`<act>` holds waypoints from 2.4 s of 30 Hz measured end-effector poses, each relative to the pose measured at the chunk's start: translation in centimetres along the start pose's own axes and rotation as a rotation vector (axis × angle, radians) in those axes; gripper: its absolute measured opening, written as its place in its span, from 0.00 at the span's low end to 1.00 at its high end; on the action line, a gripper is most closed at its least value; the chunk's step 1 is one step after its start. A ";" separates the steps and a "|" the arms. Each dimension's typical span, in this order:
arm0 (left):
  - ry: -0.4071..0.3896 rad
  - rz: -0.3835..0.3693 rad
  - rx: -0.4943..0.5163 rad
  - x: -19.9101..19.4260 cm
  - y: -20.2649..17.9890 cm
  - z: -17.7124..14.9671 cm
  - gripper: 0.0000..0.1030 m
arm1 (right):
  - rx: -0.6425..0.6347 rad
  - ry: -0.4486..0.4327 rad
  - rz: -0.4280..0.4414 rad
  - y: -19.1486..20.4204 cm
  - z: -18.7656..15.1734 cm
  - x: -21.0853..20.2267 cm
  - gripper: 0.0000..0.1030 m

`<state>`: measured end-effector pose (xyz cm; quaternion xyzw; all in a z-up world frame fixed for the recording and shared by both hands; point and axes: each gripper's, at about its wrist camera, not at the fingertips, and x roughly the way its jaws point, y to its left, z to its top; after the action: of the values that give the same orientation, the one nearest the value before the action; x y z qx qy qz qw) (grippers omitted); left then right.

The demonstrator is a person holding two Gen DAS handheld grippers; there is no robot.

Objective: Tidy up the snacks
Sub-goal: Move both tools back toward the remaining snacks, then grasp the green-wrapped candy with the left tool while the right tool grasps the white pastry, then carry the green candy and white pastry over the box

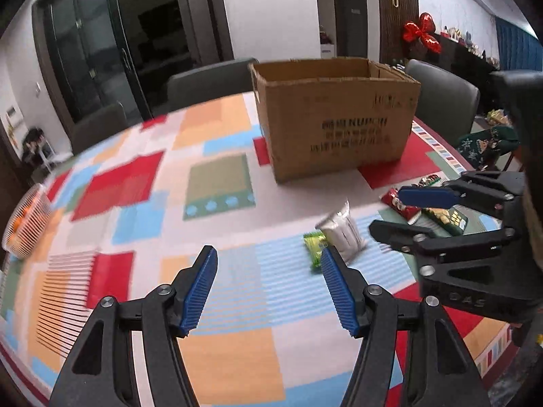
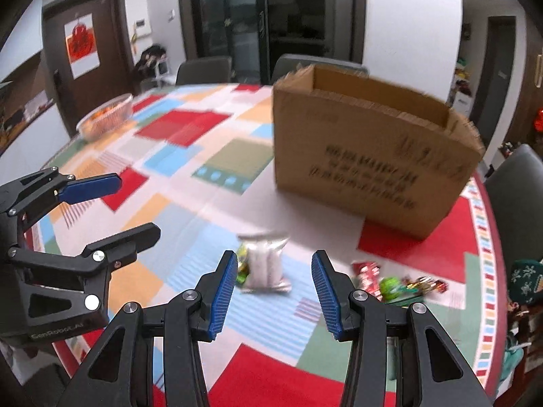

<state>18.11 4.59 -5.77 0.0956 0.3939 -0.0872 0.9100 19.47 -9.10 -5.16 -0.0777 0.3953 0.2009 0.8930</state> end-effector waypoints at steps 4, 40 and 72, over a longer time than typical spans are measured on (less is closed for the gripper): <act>0.038 -0.054 -0.012 1.9 0.3 -0.7 0.61 | 0.006 0.056 0.007 0.2 -0.3 2.6 0.45; 0.198 -0.169 -0.044 11.7 -2.3 0.2 0.36 | 0.128 0.167 -0.007 -4.0 -1.5 9.2 0.35; -0.013 -0.146 -0.101 1.8 -3.0 4.0 0.22 | 0.121 -0.021 -0.038 -4.3 0.3 -0.2 0.31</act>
<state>21.39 0.59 -4.74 0.0198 0.3980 -0.1341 0.9073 21.30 -12.99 -4.90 -0.0289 0.3956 0.1604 0.9039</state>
